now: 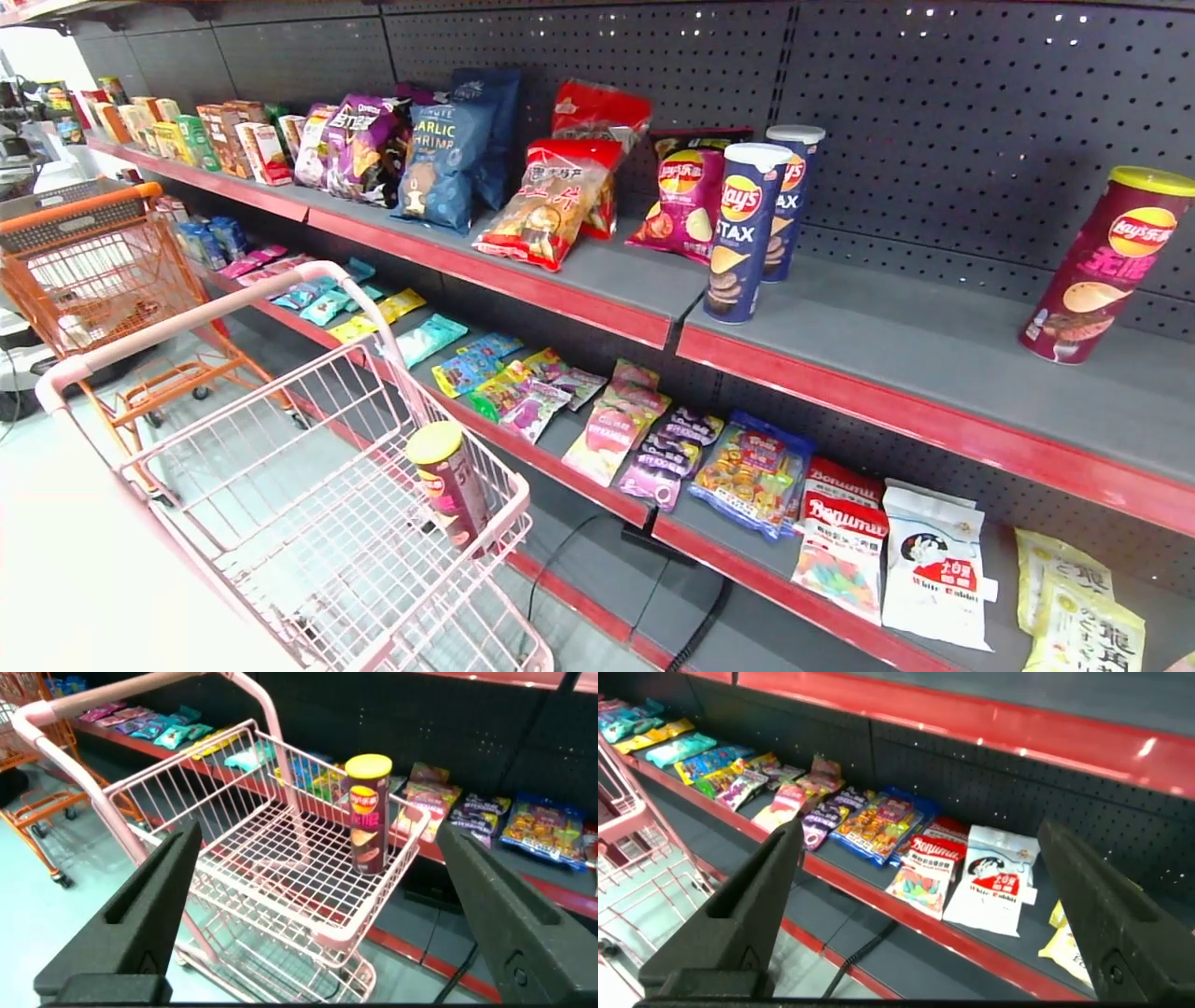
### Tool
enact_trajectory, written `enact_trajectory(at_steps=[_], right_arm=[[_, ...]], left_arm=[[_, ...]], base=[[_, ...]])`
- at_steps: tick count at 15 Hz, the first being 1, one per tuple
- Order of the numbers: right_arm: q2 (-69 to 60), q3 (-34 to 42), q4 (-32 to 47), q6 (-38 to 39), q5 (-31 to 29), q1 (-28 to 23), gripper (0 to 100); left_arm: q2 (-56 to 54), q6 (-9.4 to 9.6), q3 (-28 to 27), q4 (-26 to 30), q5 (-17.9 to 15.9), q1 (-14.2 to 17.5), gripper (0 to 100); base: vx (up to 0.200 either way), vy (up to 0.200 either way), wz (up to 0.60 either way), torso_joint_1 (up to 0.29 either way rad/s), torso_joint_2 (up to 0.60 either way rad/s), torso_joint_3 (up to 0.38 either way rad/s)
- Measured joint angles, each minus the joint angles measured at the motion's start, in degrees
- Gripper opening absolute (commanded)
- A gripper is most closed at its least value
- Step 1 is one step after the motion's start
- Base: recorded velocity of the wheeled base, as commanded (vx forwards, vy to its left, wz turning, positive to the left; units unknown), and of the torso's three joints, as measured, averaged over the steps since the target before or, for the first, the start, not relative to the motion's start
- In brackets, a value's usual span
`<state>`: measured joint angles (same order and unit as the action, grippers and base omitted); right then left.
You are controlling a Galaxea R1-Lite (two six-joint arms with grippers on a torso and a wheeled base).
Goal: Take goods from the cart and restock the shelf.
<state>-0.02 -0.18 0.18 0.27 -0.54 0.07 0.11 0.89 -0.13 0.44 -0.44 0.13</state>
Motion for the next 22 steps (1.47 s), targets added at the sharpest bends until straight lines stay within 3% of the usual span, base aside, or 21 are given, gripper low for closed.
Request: enact_trajectory(at_steps=[10, 14, 20, 22], right_arm=[[0.0, 0.0, 0.0, -0.1, 0.0, 0.0, 100], [0.0, 0.0, 0.0, 0.0, 0.0, 0.0, 100], [0.0, 0.0, 0.0, 0.1, 0.0, 0.0, 100], [0.0, 0.0, 0.0, 0.0, 0.0, 0.0, 100]], left_arm=[[0.0, 0.09, 0.0, 0.1, -0.1, 0.0, 100], [0.0, 0.23, 0.0, -0.3, 0.1, 0.0, 100], [0.0, 3.62, 0.0, -1.0, -1.2, 0.0, 100], [0.8, 2.77, -3.1, -1.4, -1.9, -0.2, 100]], base=[[0.000, 0.000, 0.00, -0.184, 0.50, 0.315], [0.000, 0.000, 0.00, -0.036, 0.10, 0.069], [0.000, 0.000, 0.00, 0.000, 0.00, 0.000], [0.000, 0.000, 0.00, 0.000, 0.00, 0.000]])
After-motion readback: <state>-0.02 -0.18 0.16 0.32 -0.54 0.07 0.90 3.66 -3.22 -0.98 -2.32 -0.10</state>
